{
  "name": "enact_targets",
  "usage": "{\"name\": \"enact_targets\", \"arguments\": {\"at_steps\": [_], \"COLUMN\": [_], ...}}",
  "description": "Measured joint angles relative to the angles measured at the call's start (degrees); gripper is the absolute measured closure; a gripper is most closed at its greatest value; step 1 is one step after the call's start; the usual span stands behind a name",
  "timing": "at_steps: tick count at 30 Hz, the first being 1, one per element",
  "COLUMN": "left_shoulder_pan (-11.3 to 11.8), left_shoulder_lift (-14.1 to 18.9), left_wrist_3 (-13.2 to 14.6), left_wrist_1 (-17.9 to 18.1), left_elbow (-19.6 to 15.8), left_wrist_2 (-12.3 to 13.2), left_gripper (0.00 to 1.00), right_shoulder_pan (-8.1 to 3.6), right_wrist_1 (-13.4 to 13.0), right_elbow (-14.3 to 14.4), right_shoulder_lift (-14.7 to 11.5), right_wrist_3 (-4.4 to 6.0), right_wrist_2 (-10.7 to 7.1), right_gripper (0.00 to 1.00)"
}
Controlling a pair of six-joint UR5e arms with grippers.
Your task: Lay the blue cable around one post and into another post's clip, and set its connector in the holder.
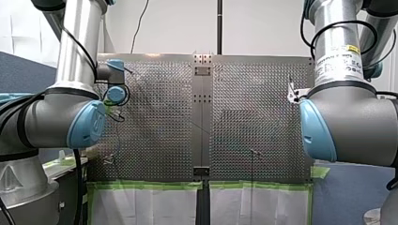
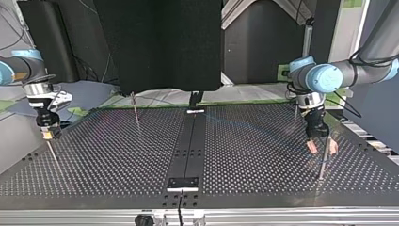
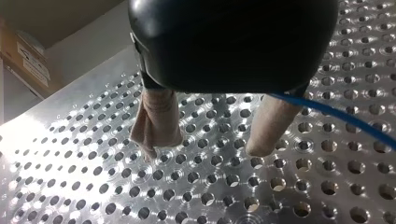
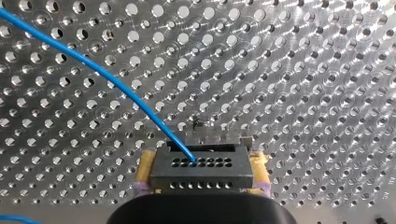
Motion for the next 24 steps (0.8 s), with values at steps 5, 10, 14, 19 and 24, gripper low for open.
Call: {"name": "enact_targets", "arguments": {"at_steps": [5, 10, 14, 19, 24], "left_shoulder_pan": [0.00, 0.00, 0.00, 0.00, 0.01], "left_shoulder_lift": [-0.01, 0.00, 0.00, 0.00, 0.00], "left_wrist_3": [0.04, 0.05, 0.05, 0.05, 0.11], "left_wrist_1": [0.03, 0.08, 0.11, 0.09, 0.07], "left_elbow": [0.00, 0.00, 0.00, 0.00, 0.00], "left_wrist_2": [0.01, 0.00, 0.00, -0.04, -0.04], "left_gripper": [0.00, 0.00, 0.00, 0.00, 0.00], "right_shoulder_pan": [-0.02, 0.05, 0.09, 0.10, 0.04], "right_wrist_1": [-0.11, -0.23, -0.13, 0.07, 0.19], "right_elbow": [-0.18, -0.45, -0.58, -0.65, -0.67], "right_shoulder_lift": [0.04, 0.02, 0.06, 0.05, 0.03], "right_wrist_3": [-0.07, -0.24, -0.42, -0.66, -0.65], "right_wrist_2": [-0.36, -0.93, -1.15, -1.18, -1.20], "right_gripper": [1.00, 1.00, 1.00, 1.00, 1.00]}}
